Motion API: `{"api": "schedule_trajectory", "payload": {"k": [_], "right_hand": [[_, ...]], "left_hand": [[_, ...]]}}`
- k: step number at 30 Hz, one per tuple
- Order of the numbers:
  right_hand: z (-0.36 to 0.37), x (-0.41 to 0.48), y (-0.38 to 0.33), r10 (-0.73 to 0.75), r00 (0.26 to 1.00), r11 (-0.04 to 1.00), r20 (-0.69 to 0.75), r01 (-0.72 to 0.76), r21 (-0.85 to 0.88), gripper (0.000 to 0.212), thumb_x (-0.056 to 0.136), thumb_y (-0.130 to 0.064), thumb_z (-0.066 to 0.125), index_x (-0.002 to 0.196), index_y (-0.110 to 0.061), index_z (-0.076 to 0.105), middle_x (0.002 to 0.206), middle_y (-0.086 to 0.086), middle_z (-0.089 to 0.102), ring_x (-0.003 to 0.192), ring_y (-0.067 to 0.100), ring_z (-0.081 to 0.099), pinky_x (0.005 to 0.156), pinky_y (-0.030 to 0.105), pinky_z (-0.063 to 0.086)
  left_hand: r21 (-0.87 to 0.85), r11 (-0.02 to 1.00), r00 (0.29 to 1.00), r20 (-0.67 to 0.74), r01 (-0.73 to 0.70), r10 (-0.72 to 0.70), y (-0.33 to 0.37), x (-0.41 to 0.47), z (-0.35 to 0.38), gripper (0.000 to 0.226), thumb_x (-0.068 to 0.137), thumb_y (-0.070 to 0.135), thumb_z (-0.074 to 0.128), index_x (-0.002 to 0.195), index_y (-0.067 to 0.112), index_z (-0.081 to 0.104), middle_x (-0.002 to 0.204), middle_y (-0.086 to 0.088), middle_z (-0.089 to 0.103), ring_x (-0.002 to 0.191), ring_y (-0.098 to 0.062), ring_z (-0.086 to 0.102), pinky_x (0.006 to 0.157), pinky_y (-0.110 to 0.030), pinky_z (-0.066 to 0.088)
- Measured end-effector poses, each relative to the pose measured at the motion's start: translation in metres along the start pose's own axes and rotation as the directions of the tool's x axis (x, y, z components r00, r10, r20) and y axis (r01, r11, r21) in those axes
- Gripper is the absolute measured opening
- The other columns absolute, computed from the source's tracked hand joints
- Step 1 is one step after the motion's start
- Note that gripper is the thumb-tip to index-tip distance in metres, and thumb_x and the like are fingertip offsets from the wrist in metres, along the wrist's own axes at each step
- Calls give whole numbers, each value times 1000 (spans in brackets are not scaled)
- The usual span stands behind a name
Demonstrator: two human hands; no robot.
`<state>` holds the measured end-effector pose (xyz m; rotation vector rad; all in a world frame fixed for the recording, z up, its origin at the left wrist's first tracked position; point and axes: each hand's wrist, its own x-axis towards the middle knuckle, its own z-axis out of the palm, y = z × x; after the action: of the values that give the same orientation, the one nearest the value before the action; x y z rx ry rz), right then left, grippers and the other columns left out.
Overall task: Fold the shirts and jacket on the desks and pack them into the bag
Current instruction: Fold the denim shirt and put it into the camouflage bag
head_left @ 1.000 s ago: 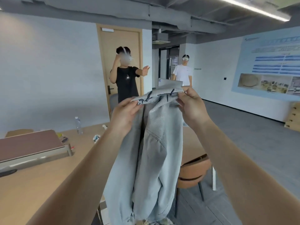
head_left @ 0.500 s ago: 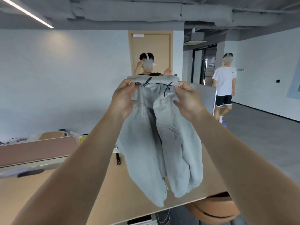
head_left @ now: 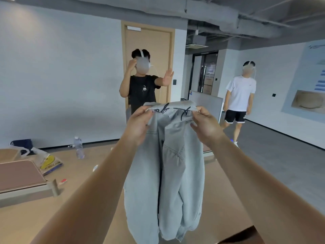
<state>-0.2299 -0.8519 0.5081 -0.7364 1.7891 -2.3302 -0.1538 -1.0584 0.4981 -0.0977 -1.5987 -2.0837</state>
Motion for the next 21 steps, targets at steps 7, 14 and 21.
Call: {"api": "schedule_trajectory", "payload": {"k": [7,14,21], "right_hand": [[-15,62,-8,-63,985,998,-159,63,-9,26,102,-8,49,77,-16,53,68,9,58,63,18,57,63,24,52],[-79,70,87,262,960,942,97,-232,-244,13,97,-5,50,92,-4,61,87,13,63,78,23,63,75,39,52],[-122,56,222,574,767,807,286,-472,-355,21,96,-3,54,102,-12,72,97,7,72,87,16,68,75,31,58]], "left_hand": [[-18,1000,1000,21,20,-20,-14,57,13,17,101,13,54,100,20,70,110,3,72,114,-14,66,86,-21,47],[296,911,957,-135,288,-259,-117,49,7,16,94,-6,54,94,2,68,102,-17,67,98,-28,66,98,-42,50],[82,760,704,-451,644,-548,-224,11,-11,16,98,22,54,96,7,61,97,-16,64,84,-30,66,86,-48,58]]}}
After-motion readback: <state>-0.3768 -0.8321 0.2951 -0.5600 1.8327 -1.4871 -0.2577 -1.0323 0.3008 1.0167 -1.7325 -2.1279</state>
